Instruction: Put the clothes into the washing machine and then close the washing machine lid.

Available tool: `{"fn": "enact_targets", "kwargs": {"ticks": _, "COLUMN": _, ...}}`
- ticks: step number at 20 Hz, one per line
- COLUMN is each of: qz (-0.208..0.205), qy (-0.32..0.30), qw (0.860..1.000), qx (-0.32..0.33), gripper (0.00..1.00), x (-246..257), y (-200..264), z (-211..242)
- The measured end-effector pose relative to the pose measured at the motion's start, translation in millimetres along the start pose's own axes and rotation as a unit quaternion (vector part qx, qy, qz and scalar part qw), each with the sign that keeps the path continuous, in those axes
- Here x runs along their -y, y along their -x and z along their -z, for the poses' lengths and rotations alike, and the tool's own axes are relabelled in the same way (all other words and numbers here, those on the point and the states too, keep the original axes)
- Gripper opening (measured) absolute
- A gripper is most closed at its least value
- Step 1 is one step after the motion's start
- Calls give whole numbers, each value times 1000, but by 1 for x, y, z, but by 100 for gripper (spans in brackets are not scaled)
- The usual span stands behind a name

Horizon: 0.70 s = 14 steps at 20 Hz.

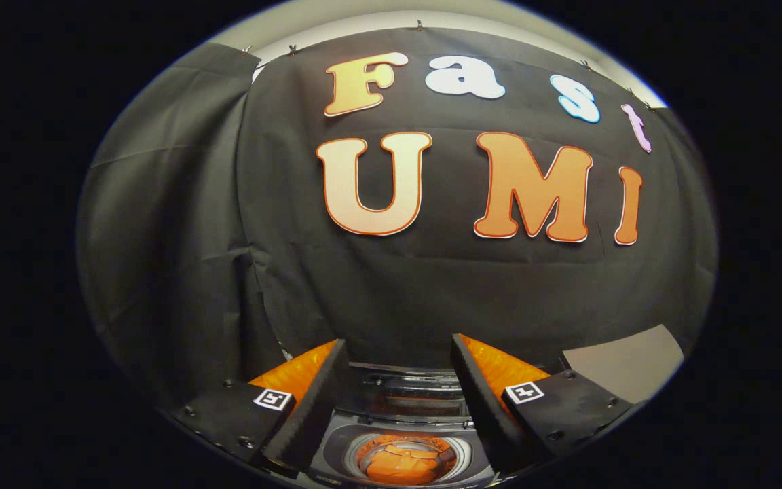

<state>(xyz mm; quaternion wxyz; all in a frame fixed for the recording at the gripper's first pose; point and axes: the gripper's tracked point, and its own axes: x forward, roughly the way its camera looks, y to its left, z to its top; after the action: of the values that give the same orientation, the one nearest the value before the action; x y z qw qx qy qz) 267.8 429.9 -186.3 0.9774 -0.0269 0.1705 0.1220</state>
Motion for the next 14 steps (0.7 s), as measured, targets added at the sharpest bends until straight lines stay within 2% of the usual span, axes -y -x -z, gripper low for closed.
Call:
{"fn": "enact_targets", "kwargs": {"ticks": 6, "qz": 20, "qy": -21, "qw": 999, "qx": -38, "gripper": 98, "x": 27, "y": -71, "z": 36}}
{"fn": "enact_targets", "kwargs": {"ticks": 9, "qz": 26, "qy": -30, "qw": 996, "qx": -77, "gripper": 99, "x": 38, "y": -114, "z": 65}}
{"fn": "enact_targets", "kwargs": {"ticks": 14, "qz": 32, "qy": -52, "qw": 992, "qx": -113, "gripper": 98, "x": 46, "y": -145, "z": 93}}
